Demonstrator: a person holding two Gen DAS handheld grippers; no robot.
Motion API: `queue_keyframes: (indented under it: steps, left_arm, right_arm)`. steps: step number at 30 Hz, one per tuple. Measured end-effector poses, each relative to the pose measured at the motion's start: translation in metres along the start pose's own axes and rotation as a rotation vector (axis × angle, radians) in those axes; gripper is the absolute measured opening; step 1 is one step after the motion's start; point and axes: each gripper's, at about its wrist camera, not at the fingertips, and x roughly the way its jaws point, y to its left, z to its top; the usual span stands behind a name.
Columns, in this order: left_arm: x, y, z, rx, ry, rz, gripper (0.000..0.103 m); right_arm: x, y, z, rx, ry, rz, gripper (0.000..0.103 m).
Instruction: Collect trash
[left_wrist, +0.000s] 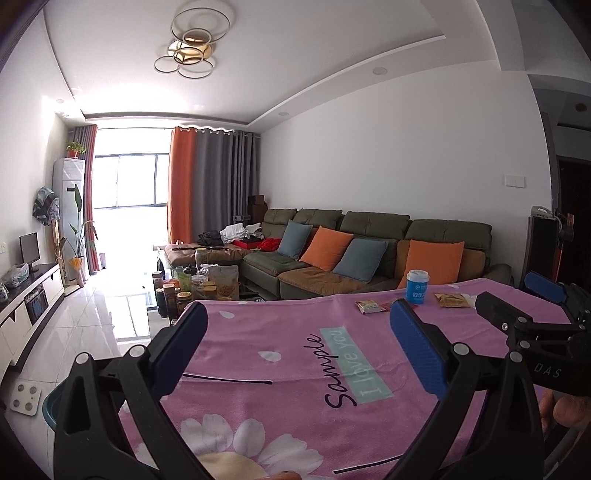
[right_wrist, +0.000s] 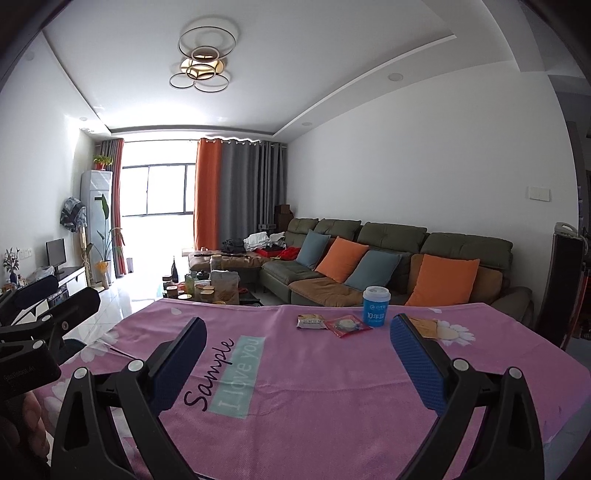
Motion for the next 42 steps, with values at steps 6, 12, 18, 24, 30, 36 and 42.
queue_keyframes:
  steps: [6, 12, 18, 24, 30, 36, 42]
  left_arm:
    - [-0.019, 0.001, -0.006, 0.017, -0.028, -0.006, 0.097]
    - [-0.021, -0.001, -0.014, 0.025, -0.008, -0.019, 0.097]
    - [-0.025, -0.001, -0.015, 0.025, -0.015, -0.011, 0.097]
    - [-0.022, -0.001, -0.016, 0.029, -0.001, -0.013, 0.097]
    - [-0.021, 0.0, -0.016, 0.032, -0.002, -0.015, 0.097]
    - [-0.021, 0.001, -0.018, 0.033, -0.007, -0.018, 0.097]
    - [-0.023, 0.001, -0.018, 0.037, -0.011, -0.02, 0.097]
  right_arm:
    - [-0.013, 0.001, -0.008, 0.019, -0.011, -0.008, 0.096]
    - [-0.019, 0.002, -0.011, 0.018, -0.002, -0.025, 0.096]
    - [-0.022, 0.003, -0.012, 0.012, 0.005, -0.027, 0.096]
    - [-0.02, 0.003, -0.01, 0.018, 0.014, -0.029, 0.096]
    - [-0.02, 0.008, -0.012, 0.002, 0.021, -0.015, 0.096]
    - [-0.021, 0.01, -0.008, -0.005, 0.014, -0.017, 0.096]
    - [-0.019, 0.011, -0.007, -0.001, 0.018, -0.017, 0.096]
